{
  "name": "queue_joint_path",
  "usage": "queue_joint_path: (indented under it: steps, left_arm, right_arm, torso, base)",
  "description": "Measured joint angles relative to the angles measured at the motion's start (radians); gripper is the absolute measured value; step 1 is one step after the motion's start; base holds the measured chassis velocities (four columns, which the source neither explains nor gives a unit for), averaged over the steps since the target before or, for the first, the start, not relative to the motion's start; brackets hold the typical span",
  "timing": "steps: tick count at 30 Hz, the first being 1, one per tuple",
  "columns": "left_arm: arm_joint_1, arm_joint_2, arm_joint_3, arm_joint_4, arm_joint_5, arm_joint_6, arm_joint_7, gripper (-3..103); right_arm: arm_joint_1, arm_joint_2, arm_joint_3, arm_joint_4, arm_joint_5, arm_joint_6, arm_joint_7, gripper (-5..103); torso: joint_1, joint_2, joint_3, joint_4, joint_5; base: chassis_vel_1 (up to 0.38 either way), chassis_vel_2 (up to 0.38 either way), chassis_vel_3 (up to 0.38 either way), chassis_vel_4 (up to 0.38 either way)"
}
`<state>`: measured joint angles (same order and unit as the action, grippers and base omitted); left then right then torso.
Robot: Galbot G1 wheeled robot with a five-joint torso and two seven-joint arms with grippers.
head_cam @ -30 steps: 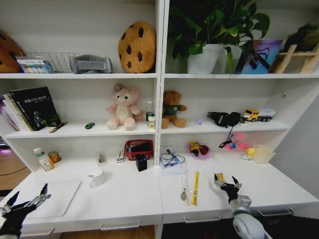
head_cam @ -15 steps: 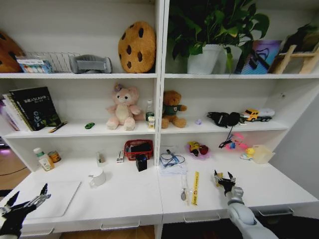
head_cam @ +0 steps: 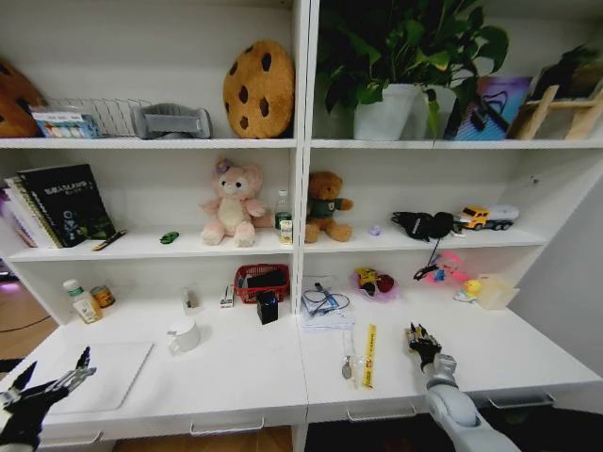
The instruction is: Organize the objects on the table.
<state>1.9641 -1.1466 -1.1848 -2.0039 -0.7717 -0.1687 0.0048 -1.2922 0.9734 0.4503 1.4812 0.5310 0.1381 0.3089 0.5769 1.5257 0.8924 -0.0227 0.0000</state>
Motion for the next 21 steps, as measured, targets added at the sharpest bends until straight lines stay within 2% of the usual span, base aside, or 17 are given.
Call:
queue_joint_path:
  steps: [5, 12, 17, 18, 21]
  left_arm:
    - [0.0, 0.0, 0.0, 0.0, 0.0, 0.0, 0.0, 100]
    - [0.0, 0.0, 0.0, 0.0, 0.0, 0.0, 0.0, 100]
    - [0.0, 0.0, 0.0, 0.0, 0.0, 0.0, 0.0, 100]
    - [0.0, 0.0, 0.0, 0.0, 0.0, 0.0, 0.0, 100]
    - [0.0, 0.0, 0.0, 0.0, 0.0, 0.0, 0.0, 100]
  right_arm:
    - [0.004, -0.001, 0.0, 0.036, 0.0, -0.005, 0.009, 0]
    - [0.075, -0.02, -0.012, 0.074, 0.004, -0.012, 0.012, 0]
    - [0.263, -0.026, -0.095, -0.01, 0.011, -0.031, 0.013, 0]
    - [0.263, -0.026, -0.095, -0.01, 0.011, -0.031, 0.013, 0]
    - [0.396, -0.009, -0.182, -0.112, -0.003, -0.028, 0.003, 0]
  torso:
    - [0.0, 0.0, 0.0, 0.0, 0.0001]
    - [0.0, 0.0, 0.0, -0.0001, -0.0001]
    - [0.0, 0.0, 0.0, -0.0001, 0.0]
    - [0.0, 0.0, 0.0, -0.0001, 0.0]
    - [0.0, 0.0, 0.0, 0.0, 0.0002]
  base:
    - [0.0, 0.0, 0.0, 0.0]
    - [0.0, 0.0, 0.0, 0.0]
    - [0.0, 0.0, 0.0, 0.0]
    - [0.0, 0.0, 0.0, 0.0]
    - [0.0, 0.0, 0.0, 0.0]
